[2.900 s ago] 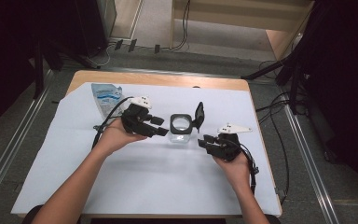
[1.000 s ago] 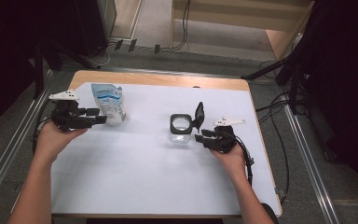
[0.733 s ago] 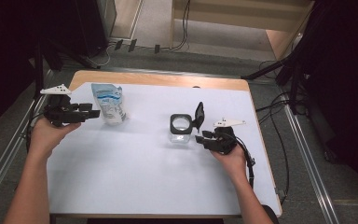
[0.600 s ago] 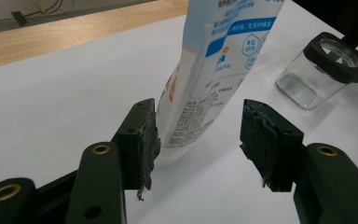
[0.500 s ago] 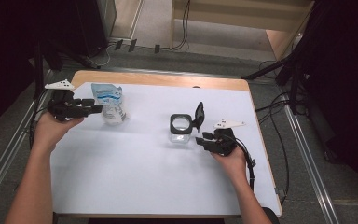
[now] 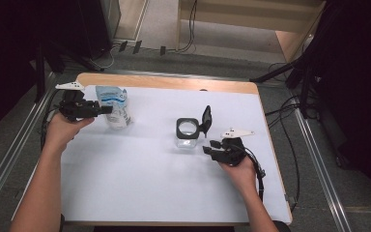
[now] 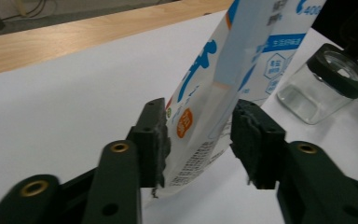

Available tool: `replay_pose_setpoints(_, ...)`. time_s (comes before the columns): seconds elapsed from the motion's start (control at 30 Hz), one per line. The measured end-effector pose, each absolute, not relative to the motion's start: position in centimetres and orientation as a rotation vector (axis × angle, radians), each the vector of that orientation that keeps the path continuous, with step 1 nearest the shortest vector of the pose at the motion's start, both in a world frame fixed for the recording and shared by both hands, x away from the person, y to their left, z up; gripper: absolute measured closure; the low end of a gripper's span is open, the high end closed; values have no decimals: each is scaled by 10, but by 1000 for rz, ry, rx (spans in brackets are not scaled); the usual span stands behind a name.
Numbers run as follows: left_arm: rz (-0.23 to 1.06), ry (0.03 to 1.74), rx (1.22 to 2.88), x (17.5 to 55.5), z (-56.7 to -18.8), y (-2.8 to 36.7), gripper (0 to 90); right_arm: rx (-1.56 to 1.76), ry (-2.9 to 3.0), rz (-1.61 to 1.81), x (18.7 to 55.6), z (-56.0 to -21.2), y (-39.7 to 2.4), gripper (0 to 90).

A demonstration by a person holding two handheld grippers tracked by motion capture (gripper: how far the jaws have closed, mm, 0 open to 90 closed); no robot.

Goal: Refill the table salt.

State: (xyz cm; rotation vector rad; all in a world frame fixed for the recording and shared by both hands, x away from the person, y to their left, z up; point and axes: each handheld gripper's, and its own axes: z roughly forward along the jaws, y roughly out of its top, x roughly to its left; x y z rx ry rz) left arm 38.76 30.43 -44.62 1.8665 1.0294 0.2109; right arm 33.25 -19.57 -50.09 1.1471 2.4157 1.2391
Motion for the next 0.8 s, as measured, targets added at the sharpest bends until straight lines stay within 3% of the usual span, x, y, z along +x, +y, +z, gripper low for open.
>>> replay_pose_setpoints(0.43, 266, 995, 1909, 385, -445, 293, 849, 1123, 2428, 1246, 332, -501, -193, 584)
replay_pose_setpoints(0.8, 212, 1024, 1885, 383, -439, 288, 900, 1105, 2430, 1280, 326, -496, -189, 587)
